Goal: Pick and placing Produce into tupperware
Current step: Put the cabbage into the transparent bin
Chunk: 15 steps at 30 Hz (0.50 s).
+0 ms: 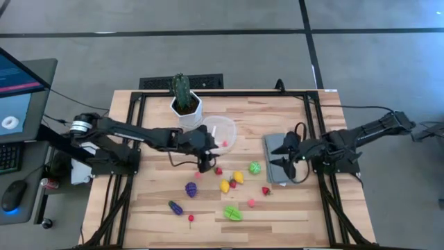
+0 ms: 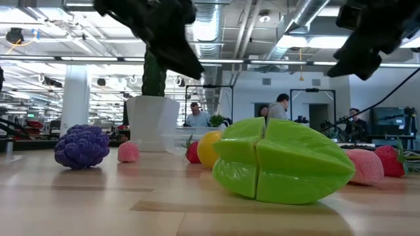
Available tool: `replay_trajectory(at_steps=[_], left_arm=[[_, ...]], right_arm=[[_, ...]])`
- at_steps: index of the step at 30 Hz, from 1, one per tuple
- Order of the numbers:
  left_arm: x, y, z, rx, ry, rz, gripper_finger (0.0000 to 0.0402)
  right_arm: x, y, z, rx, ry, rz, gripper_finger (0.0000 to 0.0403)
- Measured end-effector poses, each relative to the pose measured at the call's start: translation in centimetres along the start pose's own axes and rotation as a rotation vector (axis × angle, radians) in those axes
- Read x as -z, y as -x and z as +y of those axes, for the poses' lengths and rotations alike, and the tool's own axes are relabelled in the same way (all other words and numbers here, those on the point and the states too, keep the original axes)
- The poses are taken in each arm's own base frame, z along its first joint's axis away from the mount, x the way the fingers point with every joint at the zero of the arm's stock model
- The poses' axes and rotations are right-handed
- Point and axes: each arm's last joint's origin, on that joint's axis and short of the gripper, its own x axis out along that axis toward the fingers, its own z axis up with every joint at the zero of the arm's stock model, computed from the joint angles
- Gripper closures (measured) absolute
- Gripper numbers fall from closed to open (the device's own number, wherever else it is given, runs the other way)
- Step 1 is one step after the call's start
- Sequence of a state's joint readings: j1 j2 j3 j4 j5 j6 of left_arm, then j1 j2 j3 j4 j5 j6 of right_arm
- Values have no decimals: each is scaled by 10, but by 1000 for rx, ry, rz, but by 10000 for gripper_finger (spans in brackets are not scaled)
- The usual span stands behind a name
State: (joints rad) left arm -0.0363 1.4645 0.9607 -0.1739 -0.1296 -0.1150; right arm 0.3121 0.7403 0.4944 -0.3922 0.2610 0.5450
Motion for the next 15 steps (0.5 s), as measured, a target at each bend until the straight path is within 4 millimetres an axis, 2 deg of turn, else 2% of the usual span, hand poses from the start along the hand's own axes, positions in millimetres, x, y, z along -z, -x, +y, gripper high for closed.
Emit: replay_trajectory(at_steps=[4,8,15], left_arm=[[-2,24,-1,-35,1,6,242],[-1,45,-3,-63,31,3,242],[8,70,-20,-114,72,33,242]], right_arm=[[12,-7,0,22,182,43,159],[16,-17,2,35,357,93,159],[20,-45,3,61,514,164,158]])
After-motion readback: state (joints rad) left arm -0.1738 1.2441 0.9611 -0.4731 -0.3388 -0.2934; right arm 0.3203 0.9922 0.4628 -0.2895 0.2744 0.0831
